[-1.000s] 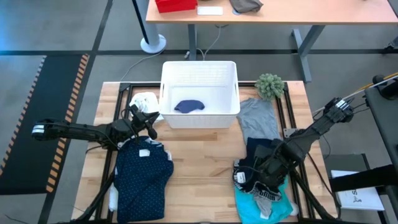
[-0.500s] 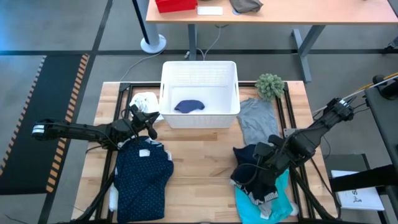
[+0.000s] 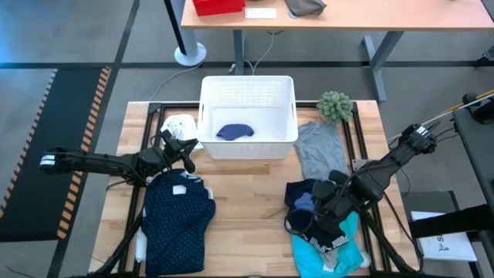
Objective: Sort clothes
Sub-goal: Put the purple sock into the white laundry bin
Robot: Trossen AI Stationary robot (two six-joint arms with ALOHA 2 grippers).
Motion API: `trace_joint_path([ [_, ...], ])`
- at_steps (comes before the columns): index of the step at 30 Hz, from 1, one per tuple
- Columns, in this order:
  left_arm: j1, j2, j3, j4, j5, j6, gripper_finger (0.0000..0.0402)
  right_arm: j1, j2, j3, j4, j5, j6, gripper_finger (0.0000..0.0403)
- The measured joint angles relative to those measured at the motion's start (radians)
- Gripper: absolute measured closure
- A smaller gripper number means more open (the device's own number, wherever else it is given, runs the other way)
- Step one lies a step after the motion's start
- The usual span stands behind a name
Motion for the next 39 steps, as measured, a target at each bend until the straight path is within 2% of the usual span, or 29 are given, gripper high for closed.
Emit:
trace_joint_path([
  [6, 0.000, 0.000, 0.000, 0.000, 0.000, 0.000, 0.0374, 0.000, 0.057, 0.000, 0.010, 0.002, -0.025, 0.0332],
  [9, 0.000, 0.000, 0.000, 0.000, 0.000, 0.000, 0.0374, 0.000, 0.098, 0.000, 0.029, 0.001, -0.038, 0.0336],
  [12, 0.000, 0.000, 0.000, 0.000, 0.000, 0.000, 0.0374, 0.000, 0.140, 0.000, 0.043, 0.001, -0.049, 0.0314],
  [21, 0.000, 0.000, 0.000, 0.000, 0.000, 0.000, 0.0374, 0.000, 0.219, -0.001, 0.062, -0.005, 0.004, 0.0195],
  [26, 0.000, 0.000, 0.000, 0.000, 0.000, 0.000, 0.0374, 0.000, 0.233, -0.001, 0.062, 0.024, -0.013, 0.0178],
  [29, 0.000, 0.000, 0.000, 0.000, 0.000, 0.000, 0.0374, -0.002, 0.235, -0.001, 0.061, 0.033, -0.035, 0.0195],
  [32, 0.000, 0.000, 0.000, 0.000, 0.000, 0.000, 0.0374, -0.003, 0.235, -0.001, 0.061, 0.039, -0.034, 0.0231],
  [39, 0.000, 0.000, 0.000, 0.000, 0.000, 0.000, 0.0374, -0.003, 0.235, -0.001, 0.061, 0.080, -0.077, 0.0373],
])
